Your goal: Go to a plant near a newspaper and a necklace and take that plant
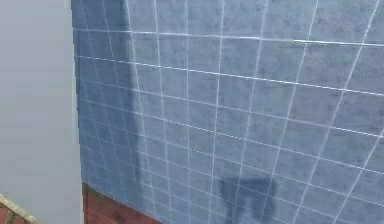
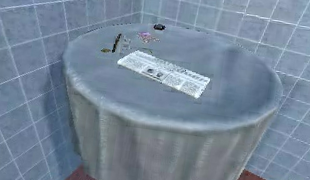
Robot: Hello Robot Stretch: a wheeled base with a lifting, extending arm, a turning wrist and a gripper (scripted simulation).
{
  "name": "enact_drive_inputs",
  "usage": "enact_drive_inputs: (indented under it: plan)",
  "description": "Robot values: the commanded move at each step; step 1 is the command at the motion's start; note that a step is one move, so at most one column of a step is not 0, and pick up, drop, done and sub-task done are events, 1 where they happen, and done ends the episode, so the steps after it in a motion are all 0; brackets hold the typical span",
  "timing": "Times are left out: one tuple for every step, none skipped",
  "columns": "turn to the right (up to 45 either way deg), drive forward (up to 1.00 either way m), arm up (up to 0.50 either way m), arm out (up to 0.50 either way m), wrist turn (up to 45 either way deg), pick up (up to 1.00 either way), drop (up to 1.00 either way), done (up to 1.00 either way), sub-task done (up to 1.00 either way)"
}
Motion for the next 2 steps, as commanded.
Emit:
enact_drive_inputs:
  plan:
    - [-3.0,0.00,0.00,0.00,0.0,0.00,0.00,0.00,0.00]
    - [45.0,0.00,0.00,0.00,0.0,0.00,0.00,0.00,0.00]
